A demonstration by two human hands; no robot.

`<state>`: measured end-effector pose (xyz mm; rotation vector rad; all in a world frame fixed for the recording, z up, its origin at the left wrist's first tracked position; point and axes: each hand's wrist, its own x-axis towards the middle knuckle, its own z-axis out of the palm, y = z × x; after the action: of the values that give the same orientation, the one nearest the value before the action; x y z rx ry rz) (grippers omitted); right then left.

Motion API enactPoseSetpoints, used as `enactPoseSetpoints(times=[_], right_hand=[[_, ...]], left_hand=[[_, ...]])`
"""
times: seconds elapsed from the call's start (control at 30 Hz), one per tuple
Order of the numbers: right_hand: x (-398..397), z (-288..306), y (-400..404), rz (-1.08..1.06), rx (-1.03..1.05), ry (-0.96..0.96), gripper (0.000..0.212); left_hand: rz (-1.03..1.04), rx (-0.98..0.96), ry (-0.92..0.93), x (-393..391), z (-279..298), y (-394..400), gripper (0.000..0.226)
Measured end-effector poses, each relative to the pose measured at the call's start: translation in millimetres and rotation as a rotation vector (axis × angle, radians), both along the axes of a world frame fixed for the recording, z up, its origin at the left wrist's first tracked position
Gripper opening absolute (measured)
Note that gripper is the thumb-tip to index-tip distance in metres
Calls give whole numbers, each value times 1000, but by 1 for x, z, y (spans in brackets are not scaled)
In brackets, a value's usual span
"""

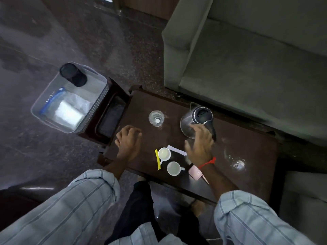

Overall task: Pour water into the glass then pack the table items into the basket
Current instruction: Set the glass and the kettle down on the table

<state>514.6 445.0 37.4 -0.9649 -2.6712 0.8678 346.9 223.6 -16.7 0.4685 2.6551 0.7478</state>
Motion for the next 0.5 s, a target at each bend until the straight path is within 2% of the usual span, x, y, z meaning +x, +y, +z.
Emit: enactPoseSetpoints(times=[0.1, 0.23, 0.4, 0.5], right_hand=[[-31, 13, -22, 217, -9, -87, 69], [-87, 29, -57, 387, -56, -126, 68], [-190, 39, -104, 638, -97, -169, 69], [-264, 39, -132, 685, -106, -223, 69]], left_hand=[[162, 25, 23, -13, 19, -28, 16], [321, 14, 2, -38, 39, -77, 18], [428, 17, -29, -87, 51, -141, 23], [479, 31, -41, -123, 48, -171, 25]])
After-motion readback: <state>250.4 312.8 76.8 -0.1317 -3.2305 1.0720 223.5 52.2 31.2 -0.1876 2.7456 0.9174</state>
